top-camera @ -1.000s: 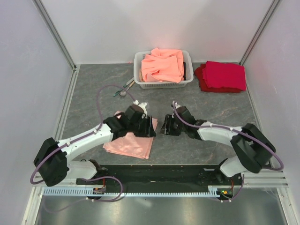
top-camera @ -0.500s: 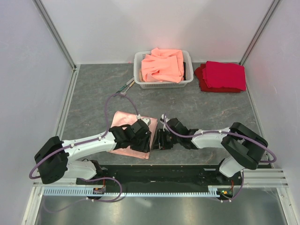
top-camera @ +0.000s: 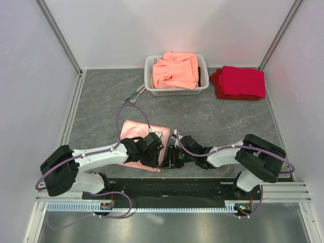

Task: Fold the napkin into a case and place the utensils inside
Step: Turn over the upper triangle folded napkin at the center of the board.

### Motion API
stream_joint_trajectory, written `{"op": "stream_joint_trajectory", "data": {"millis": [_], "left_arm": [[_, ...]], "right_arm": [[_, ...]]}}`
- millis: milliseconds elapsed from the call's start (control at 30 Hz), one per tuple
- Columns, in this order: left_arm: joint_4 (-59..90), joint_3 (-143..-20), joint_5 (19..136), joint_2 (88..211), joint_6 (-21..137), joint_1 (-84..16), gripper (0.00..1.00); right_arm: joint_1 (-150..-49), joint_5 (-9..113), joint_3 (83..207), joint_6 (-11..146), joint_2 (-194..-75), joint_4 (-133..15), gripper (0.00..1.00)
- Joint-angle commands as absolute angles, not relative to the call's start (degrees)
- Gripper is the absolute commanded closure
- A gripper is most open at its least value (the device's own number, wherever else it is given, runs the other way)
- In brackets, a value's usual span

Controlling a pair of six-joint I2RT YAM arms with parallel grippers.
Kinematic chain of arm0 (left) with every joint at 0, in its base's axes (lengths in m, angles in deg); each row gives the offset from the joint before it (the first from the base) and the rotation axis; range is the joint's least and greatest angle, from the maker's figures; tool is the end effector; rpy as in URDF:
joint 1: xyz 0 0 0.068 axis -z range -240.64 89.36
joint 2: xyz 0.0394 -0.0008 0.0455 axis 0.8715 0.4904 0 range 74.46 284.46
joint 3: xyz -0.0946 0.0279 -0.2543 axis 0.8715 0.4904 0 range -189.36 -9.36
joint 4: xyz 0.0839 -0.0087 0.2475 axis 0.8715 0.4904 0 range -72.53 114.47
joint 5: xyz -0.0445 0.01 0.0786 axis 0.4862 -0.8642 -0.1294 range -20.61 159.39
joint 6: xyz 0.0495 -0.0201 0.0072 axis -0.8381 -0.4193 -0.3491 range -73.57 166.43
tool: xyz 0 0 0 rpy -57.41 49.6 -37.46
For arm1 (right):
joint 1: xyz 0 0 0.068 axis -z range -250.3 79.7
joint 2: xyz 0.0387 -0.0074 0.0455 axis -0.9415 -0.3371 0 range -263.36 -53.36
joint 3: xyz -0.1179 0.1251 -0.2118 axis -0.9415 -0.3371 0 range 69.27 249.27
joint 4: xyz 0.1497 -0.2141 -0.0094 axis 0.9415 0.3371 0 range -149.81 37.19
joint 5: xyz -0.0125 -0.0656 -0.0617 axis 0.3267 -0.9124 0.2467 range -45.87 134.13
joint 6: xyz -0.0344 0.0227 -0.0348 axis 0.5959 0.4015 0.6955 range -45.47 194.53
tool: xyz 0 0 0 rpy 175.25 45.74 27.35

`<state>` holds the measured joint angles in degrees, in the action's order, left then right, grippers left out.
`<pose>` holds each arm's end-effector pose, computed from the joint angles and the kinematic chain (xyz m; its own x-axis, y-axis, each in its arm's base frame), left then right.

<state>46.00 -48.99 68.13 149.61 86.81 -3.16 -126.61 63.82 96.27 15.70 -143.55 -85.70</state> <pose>0.1269 -0.1972 0.1766 -0.9111 0.2238 -0.3461 0.3247 0.9069 -0.2685 0.1400 0.2317 0.1208 -0.9715 -0.0048 -0.2371 -0.1948 0.5863 0.7863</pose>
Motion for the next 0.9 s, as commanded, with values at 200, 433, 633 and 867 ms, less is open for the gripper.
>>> {"op": "stream_joint_trajectory", "data": {"millis": [200, 433, 633, 867], "left_arm": [[44.9, -47.8, 68.4, 148.8, 88.7, -2.6, 0.81], [44.9, -48.1, 70.8, 147.1, 89.4, -2.7, 0.97], [44.6, -48.4, 73.3, 147.1, 90.7, -2.5, 0.98], [43.1, -47.3, 73.3, 149.4, 91.7, -2.4, 0.95]], "right_arm": [[-128.7, 63.4, 96.2, 13.2, -147.4, -92.8, 0.58], [-130.2, 63.1, 95.7, 11.0, -151.0, -97.7, 0.78], [-130.3, 62.7, 95.9, 10.3, -151.8, -98.5, 0.94], [-130.3, 62.4, 95.5, 10.6, -150.7, -97.2, 0.89]]}}
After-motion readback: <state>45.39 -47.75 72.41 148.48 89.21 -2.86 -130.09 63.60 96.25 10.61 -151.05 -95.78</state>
